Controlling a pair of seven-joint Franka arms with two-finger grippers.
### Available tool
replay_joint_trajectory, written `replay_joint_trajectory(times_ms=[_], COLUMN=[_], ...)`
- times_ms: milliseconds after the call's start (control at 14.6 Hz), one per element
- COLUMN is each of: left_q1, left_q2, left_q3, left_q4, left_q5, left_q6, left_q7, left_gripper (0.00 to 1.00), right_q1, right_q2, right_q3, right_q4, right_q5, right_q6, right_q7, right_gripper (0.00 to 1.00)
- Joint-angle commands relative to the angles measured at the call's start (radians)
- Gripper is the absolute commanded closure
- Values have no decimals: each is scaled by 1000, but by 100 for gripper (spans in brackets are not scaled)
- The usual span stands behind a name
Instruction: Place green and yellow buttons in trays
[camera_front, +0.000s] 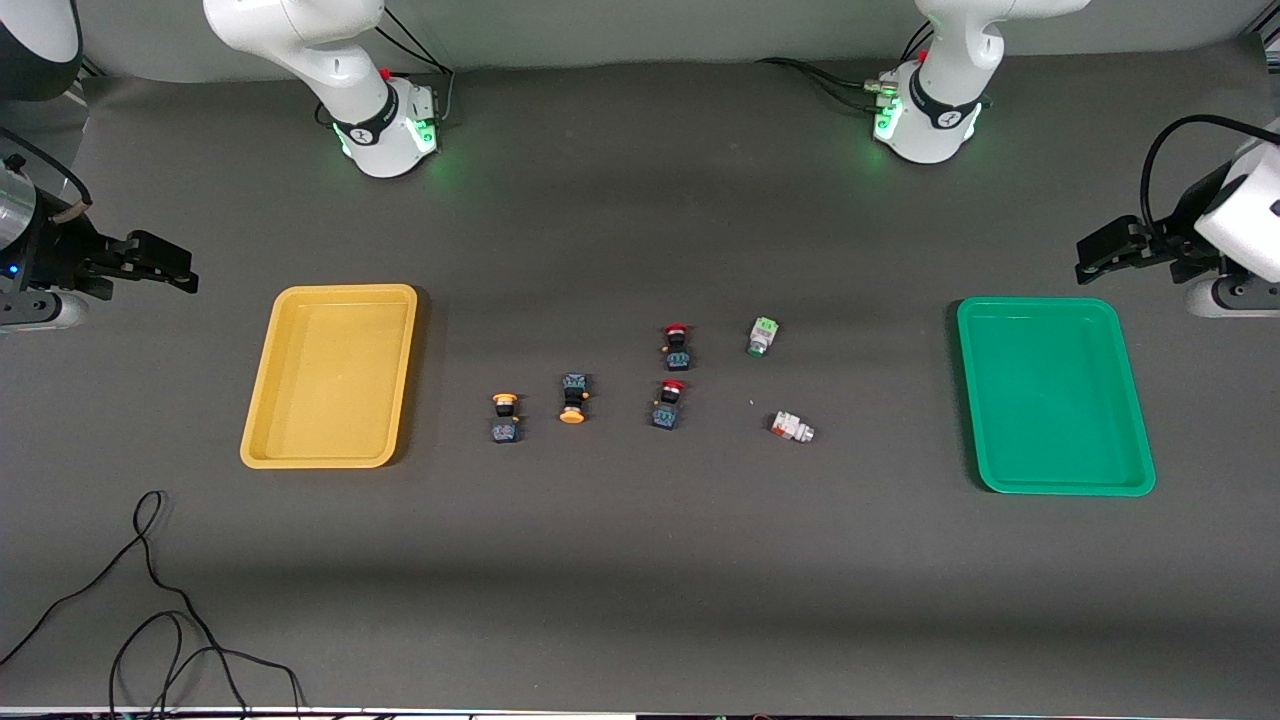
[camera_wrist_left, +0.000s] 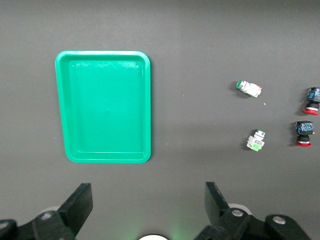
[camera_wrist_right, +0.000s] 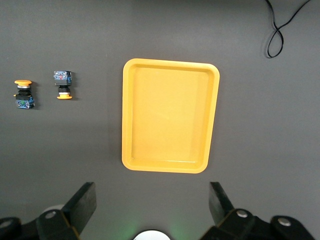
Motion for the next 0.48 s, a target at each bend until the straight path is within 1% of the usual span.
replay_joint_trajectory(times_ms=[0,275,412], left_q1=[-6,-34,-35], left_q2=[-10,-4,-4], left_q3=[-9,-84,-133], left_q4=[13,-1,-10], left_q5=[-1,7,-8], left_q6=[-23,-29,-34], left_q7=[-18,-132,-136], left_gripper=[0,0,0], right_q1=[-9,-9,-8], right_q2=[10,7,4], right_q3=[-6,-14,-14], right_q4=[24,23,21], right_q5=[19,19,18], right_q6=[-11,-11,-12], right_q7=[0,-2,0], right_gripper=[0,0,0])
